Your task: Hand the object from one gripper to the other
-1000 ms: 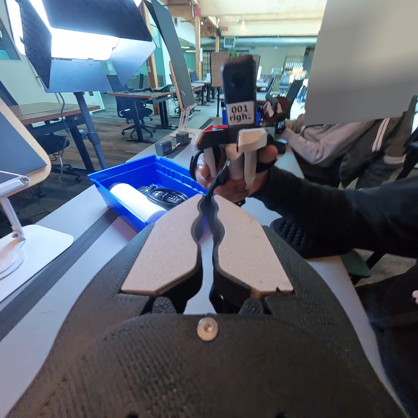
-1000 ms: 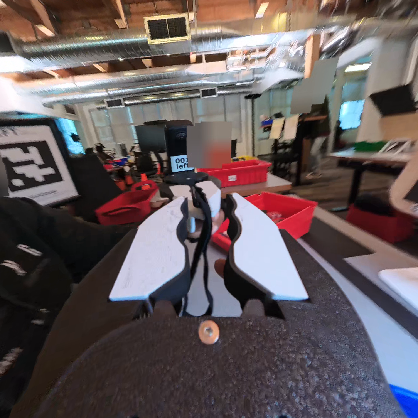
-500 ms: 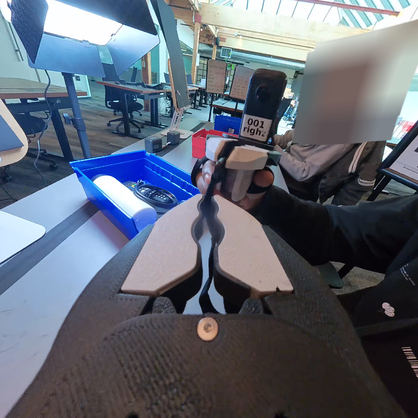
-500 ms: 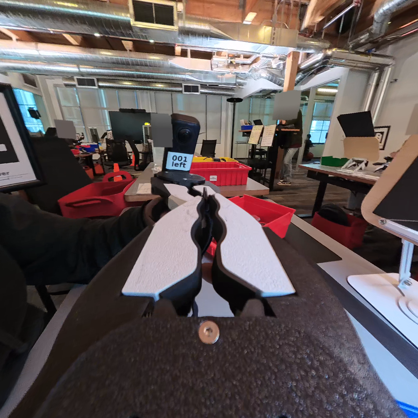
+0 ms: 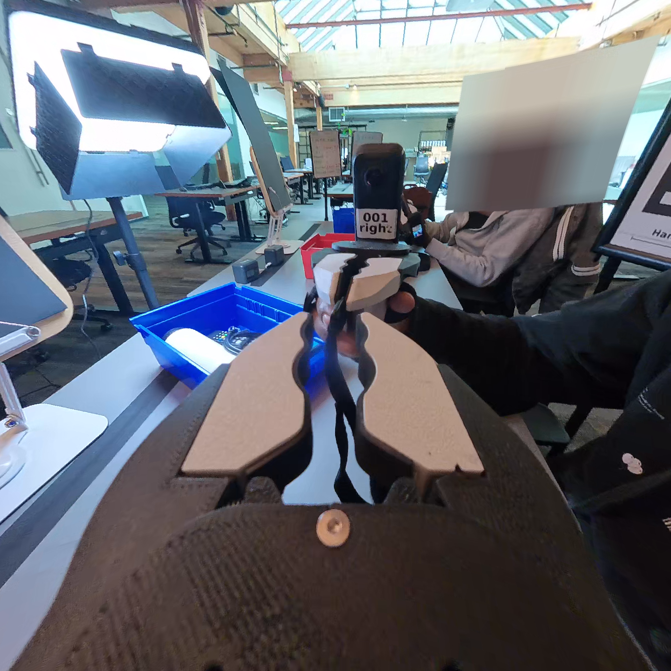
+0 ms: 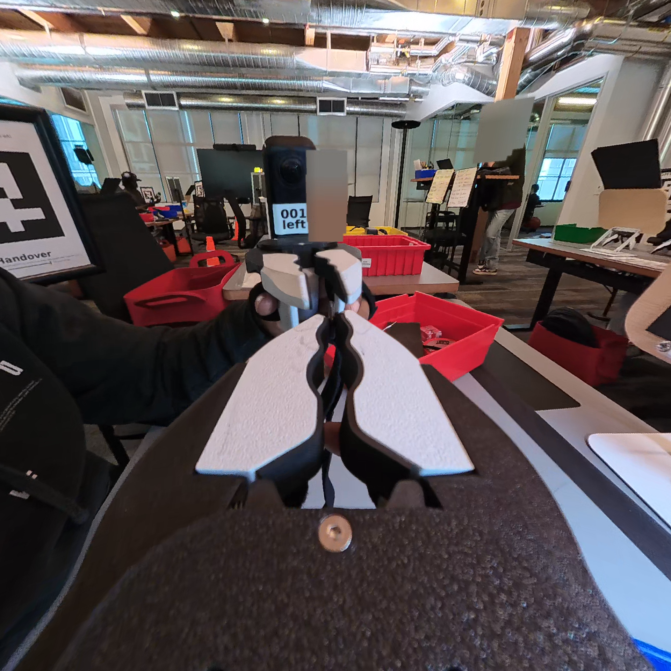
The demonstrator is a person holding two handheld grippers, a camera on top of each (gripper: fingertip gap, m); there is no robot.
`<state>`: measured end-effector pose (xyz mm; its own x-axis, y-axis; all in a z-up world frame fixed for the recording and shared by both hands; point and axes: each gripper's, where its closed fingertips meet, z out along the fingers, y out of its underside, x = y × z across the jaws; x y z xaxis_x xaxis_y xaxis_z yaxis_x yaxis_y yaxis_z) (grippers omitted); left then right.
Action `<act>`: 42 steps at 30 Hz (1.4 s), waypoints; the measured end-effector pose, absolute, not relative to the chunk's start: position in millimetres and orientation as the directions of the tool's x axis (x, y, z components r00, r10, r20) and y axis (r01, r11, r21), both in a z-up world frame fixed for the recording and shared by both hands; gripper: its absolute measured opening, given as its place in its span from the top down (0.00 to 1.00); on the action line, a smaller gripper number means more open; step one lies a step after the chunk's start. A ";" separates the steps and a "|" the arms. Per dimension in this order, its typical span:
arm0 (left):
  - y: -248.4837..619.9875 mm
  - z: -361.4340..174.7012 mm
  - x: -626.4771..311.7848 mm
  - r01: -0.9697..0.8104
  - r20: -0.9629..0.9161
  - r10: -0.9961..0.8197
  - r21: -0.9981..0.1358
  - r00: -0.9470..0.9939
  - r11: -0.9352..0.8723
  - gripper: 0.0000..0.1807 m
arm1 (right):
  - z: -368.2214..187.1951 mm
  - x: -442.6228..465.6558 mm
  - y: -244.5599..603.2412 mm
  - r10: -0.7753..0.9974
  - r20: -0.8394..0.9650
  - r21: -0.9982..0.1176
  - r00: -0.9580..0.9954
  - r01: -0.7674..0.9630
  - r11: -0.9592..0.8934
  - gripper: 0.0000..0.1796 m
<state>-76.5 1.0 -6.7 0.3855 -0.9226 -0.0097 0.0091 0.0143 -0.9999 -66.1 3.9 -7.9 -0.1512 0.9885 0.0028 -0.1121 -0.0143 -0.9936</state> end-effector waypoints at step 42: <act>28.6 4.0 -173.1 0.057 0.037 -0.757 -0.998 0.653 0.000 0.76 | 48.2 26.9 115.4 0.883 0.201 -0.974 0.424 -0.007 0.225 0.98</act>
<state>-173.1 28.6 4.0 0.6526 -0.7568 0.0373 0.0566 -0.0004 -0.9984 26.9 115.4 48.2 0.4240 0.8831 0.2010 -0.0066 0.2249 -0.9744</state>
